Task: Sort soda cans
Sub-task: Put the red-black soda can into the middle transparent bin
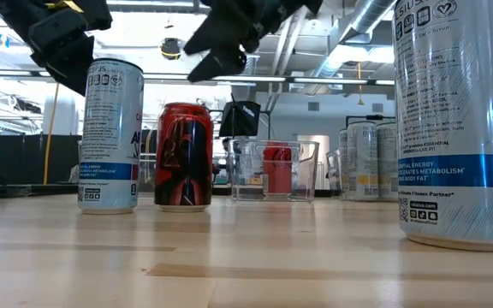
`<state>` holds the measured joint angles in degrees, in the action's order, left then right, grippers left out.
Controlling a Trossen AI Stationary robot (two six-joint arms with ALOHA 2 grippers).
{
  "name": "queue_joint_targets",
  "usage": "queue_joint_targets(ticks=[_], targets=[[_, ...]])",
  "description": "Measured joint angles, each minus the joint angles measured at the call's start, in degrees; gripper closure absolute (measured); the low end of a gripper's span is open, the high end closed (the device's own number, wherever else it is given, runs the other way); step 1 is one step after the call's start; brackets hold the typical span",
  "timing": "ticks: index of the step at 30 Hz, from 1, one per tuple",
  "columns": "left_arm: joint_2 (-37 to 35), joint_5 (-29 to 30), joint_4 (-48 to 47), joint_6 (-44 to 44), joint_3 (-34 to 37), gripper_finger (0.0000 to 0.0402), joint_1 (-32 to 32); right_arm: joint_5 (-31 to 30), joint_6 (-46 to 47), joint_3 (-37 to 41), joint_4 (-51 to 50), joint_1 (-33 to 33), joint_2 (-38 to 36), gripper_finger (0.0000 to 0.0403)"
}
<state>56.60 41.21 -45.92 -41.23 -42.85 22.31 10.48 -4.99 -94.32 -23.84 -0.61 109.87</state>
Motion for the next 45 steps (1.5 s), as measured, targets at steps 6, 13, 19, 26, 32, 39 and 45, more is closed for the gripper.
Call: queue_joint_targets(ticks=[6,13,19,26,32,39,45], targets=[[0.0,0.0,0.0,0.0,0.0,0.0081,0.4,-2.2,4.1,0.0,0.5,2.1,1.4,0.0003],[0.0,0.3,0.2,-0.2,0.0,0.0081,1.8,-3.5,8.0,0.0,2.2,2.9,3.4,0.0003],[0.0,0.8,0.2,-0.4,0.0,0.0081,2.9,-6.8,7.8,-0.1,3.9,3.0,5.5,0.0003],[0.0,1.1,0.1,-0.4,0.0,0.0081,3.2,-8.0,7.9,0.2,2.6,4.1,8.2,0.0003],[0.0,1.5,0.0,-0.5,0.0,0.0081,3.2,-8.4,9.2,0.2,0.9,4.1,10.0,0.0003],[0.0,1.5,0.1,-0.6,0.0,0.0081,3.2,-9.4,11.4,0.1,-1.2,3.8,10.1,0.0006],[0.0,1.5,0.1,-0.6,0.0,0.0081,3.2,-9.4,11.6,0.1,-2.3,3.5,10.1,0.0073]])
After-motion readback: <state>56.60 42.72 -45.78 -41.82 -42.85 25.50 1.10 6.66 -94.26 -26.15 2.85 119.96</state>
